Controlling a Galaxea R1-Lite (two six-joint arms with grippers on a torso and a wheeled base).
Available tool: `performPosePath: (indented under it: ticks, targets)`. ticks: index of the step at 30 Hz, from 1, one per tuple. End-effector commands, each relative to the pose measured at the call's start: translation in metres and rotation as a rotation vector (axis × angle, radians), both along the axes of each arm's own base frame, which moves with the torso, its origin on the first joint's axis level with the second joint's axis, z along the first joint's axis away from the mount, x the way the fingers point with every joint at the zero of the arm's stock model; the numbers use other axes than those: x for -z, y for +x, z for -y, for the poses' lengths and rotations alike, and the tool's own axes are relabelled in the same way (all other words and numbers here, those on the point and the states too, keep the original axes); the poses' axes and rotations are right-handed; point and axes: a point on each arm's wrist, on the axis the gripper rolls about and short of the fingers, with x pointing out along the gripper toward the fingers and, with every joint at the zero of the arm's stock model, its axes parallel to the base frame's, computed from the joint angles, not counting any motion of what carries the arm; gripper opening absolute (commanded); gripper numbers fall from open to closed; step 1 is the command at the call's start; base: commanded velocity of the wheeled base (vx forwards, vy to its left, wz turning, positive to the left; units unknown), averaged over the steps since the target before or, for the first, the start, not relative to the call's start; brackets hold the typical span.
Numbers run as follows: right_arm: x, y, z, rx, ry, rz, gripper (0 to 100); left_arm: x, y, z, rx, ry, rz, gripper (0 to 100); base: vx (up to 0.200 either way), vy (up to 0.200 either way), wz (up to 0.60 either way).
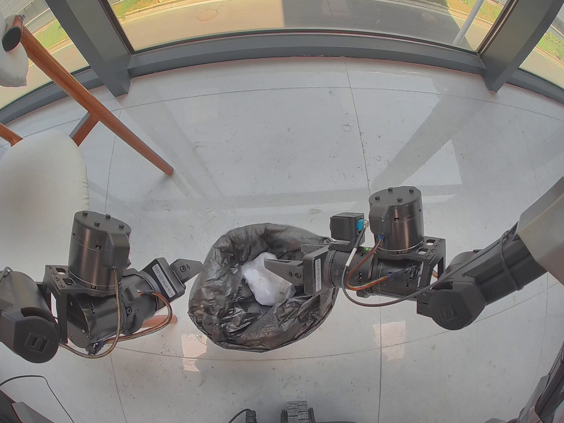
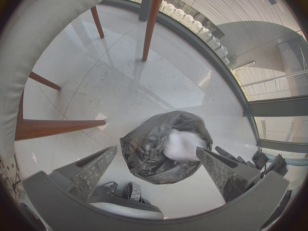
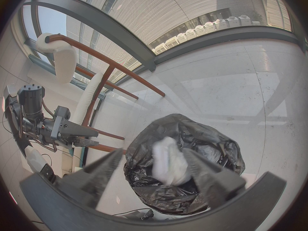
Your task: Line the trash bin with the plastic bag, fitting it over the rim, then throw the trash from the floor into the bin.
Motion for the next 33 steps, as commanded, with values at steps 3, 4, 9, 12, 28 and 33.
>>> performPosePath:
  ticks: [3,4,9,12,28,33]
  targets:
    - [-0.024,-0.022,0.034,0.08,0.009,0.03,100,-0.02,-0.005,-0.001,0.014,-0.073,0.15,100,0.0,0.0,0.0]
    - [-0.029,-0.03,0.047,0.118,0.011,0.031,100,-0.024,-0.007,-0.001,0.025,-0.078,0.191,100,0.0,0.0,0.0]
    - [-0.061,-0.064,0.131,0.358,0.078,0.075,100,-0.048,-0.022,-0.01,0.082,-0.084,0.419,100,0.0,0.0,0.0]
    - [-0.074,-0.085,0.187,0.559,0.108,0.146,100,-0.06,-0.035,-0.018,0.097,-0.097,0.564,100,0.0,0.0,0.0]
    - [-0.013,-0.257,0.258,0.952,0.075,0.477,100,-0.05,-0.132,-0.113,-0.305,0.198,0.828,100,0.0,0.0,0.0]
    - [0.027,-0.296,0.255,0.842,-0.027,0.485,100,-0.03,-0.172,-0.121,-0.33,0.251,0.743,100,0.0,0.0,0.0]
